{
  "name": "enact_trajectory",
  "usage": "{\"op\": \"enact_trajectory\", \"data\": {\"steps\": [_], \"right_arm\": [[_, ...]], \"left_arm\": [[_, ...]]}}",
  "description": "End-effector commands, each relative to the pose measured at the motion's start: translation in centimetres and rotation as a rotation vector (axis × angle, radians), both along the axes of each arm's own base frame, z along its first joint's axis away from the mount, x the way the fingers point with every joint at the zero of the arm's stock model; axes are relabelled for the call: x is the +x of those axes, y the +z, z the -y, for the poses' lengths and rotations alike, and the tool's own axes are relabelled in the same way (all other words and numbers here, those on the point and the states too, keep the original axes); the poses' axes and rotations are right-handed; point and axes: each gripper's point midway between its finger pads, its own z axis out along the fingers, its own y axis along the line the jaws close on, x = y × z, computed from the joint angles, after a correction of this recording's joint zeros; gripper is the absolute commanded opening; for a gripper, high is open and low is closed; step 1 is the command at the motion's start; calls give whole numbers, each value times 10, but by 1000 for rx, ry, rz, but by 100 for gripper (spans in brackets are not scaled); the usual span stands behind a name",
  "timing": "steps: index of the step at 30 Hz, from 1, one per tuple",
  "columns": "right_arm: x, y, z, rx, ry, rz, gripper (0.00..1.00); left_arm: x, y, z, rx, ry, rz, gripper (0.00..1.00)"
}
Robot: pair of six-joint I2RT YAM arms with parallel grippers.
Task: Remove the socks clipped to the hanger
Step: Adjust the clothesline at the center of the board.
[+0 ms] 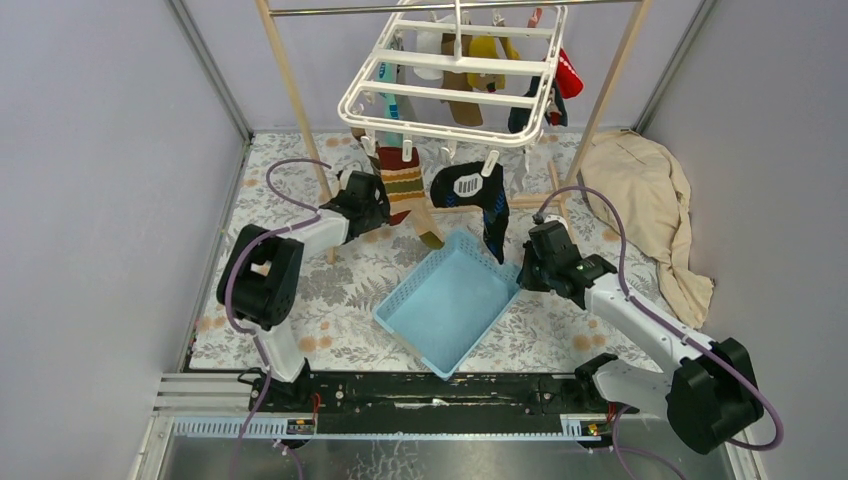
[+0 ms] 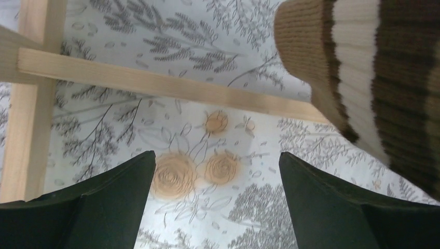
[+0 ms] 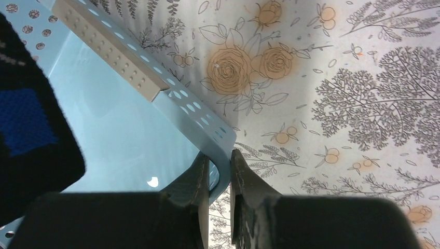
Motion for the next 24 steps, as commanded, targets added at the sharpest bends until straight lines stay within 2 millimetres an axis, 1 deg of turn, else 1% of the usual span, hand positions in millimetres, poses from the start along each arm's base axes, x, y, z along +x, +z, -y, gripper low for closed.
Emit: {"op": "enact_trajectory", "data": {"steps": [1, 9, 19, 21, 24], "right_arm": [[-1, 12, 3, 11, -40, 29, 0], [-5, 17, 8, 0, -43, 34, 0], [-6, 16, 9, 0, -47, 31, 0], [-6, 15, 7, 5, -46, 25, 0], [-7, 10, 5, 16, -60, 8, 0]], "left_arm": [[43, 15, -2, 38, 27, 104, 96], [77, 2, -3, 76, 43, 115, 96], [119, 10, -1, 77, 26, 198, 96], [122, 13, 0, 78, 21, 203, 96], [115, 20, 0, 63, 28, 194, 96]]}}
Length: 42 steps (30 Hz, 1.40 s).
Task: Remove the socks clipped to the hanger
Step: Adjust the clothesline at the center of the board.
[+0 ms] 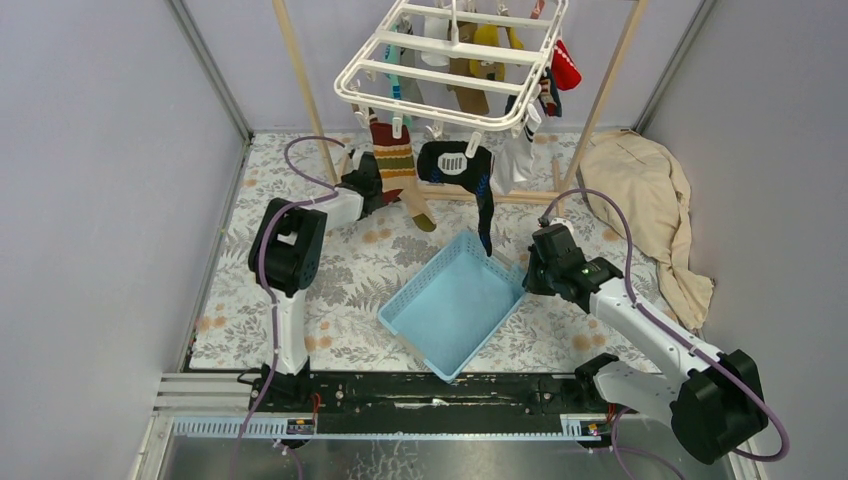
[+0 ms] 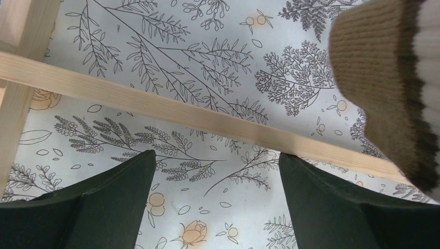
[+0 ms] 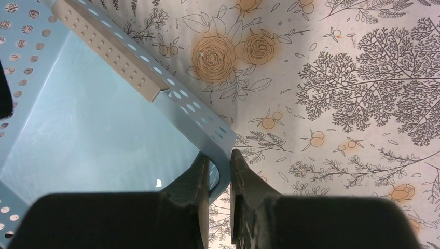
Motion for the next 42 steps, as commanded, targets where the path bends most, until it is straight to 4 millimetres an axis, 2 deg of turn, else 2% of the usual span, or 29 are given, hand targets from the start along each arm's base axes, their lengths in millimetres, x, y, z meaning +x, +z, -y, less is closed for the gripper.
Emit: {"op": "enact_trajectory", "data": {"steps": [1, 7, 11, 12, 15, 19, 21, 25, 27, 31, 35, 39, 42], "right_arm": [[5, 2, -9, 49, -37, 5, 0], [-3, -5, -12, 111, -110, -31, 3], [-13, -3, -14, 166, -134, -32, 14], [-15, -3, -14, 178, -132, -32, 17], [-18, 4, -13, 187, -119, -10, 38], [-11, 24, -11, 151, -71, 38, 60], [-6, 34, -11, 126, -34, 58, 65], [8, 48, -10, 57, 46, 107, 66], [17, 46, -11, 17, 77, 101, 66], [35, 43, -27, 0, 158, 79, 66], [50, 39, -36, -10, 197, 75, 66], [61, 33, -44, -16, 239, 80, 66], [65, 29, -53, -8, 282, 60, 66]], "left_arm": [[19, 43, 1, -47, 23, 126, 96], [-23, 60, -1, -88, 56, 109, 97], [-51, 54, 3, -78, 46, 65, 98], [-57, 51, 3, -72, 47, 53, 98], [-73, 47, 4, -71, 42, 36, 99], [-88, 46, 3, -72, 40, 21, 99], [-94, 48, 3, -70, 36, 14, 99], [-111, 60, 5, -64, 24, 20, 99], [-121, 66, 5, -70, 24, 22, 99], [-142, 75, 8, -140, 10, 24, 99], [-170, 82, 3, -185, 6, 8, 99], [-200, 95, 2, -255, -24, 33, 99], [-217, 112, 11, -333, -77, 70, 99]]}}
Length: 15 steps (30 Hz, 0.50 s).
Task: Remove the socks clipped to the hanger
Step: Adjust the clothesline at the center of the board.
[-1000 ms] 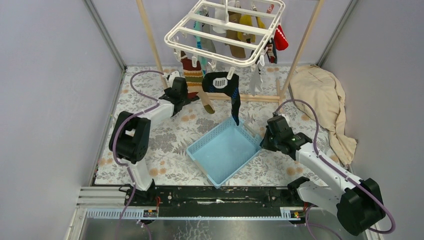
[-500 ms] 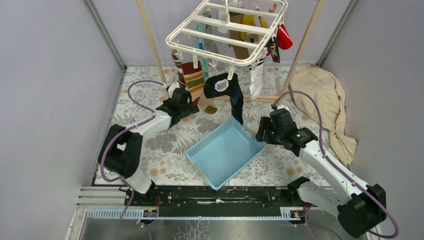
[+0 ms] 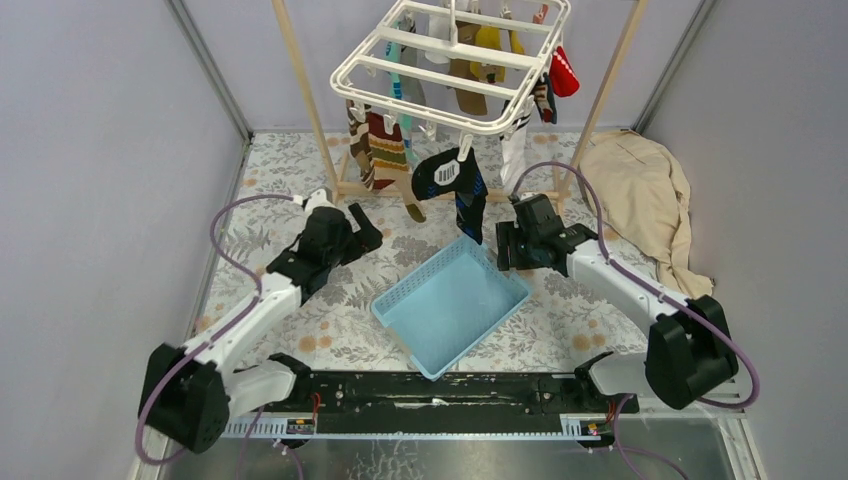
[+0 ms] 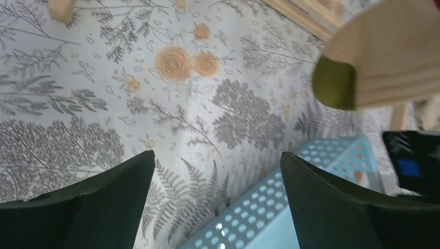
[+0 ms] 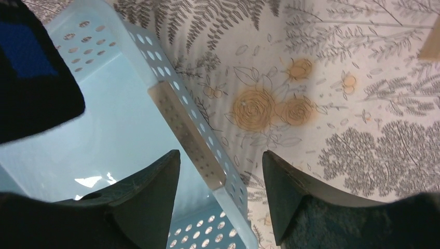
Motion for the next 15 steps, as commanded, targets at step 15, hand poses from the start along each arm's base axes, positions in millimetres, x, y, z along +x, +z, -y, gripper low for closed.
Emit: {"op": "enact_trajectory", "data": {"steps": [15], "right_arm": [[17, -6, -42, 80, 177, 0, 60]], "left_arm": [[-51, 27, 25, -75, -115, 55, 99]]}}
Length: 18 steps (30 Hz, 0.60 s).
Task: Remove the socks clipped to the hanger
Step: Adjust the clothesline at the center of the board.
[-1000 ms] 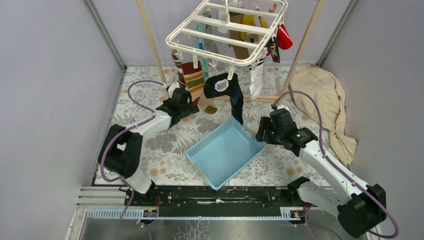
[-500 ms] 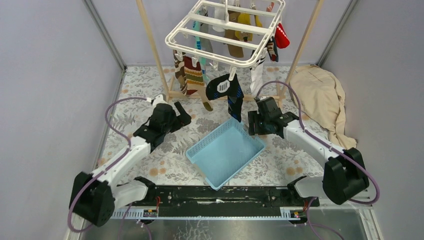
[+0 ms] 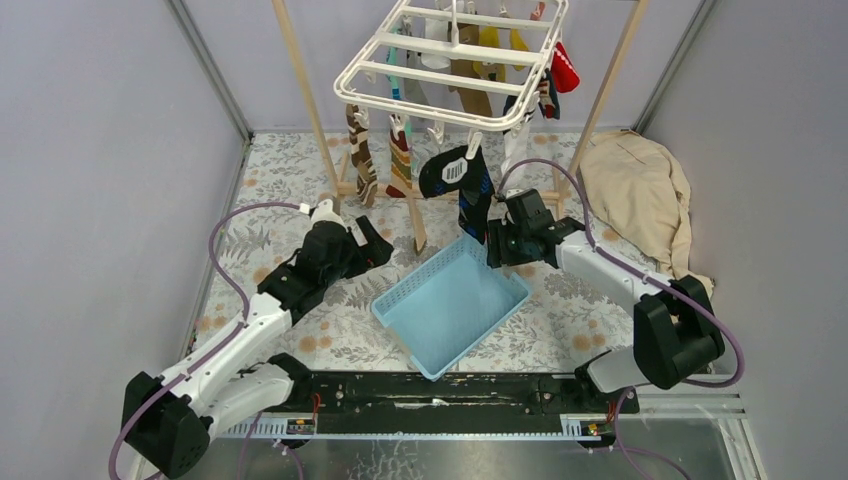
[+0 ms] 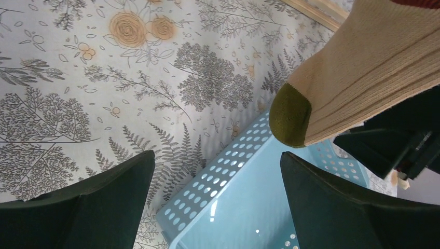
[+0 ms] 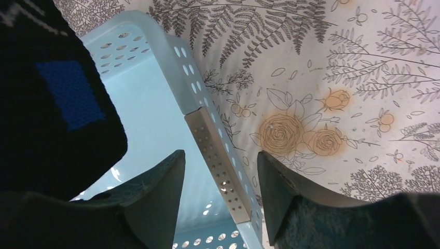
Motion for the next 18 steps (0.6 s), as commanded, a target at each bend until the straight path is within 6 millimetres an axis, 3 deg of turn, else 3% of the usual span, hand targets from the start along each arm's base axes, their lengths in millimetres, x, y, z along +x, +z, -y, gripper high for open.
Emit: {"op": "enact_trajectory", "data": {"steps": [1, 7, 12, 18], "right_arm": [[2, 1, -15, 35, 48, 14, 57], [-5, -2, -11, 33, 6, 7, 32], [-19, -3, 6, 27, -108, 12, 13], [-36, 6, 20, 70, -218, 35, 13]], "left_arm": [[-5, 1, 0, 0, 9, 17, 99], [-4, 1, 3, 15, 1, 17, 99], [-2, 6, 7, 17, -11, 26, 99], [-1, 19, 9, 25, -31, 49, 99]]}}
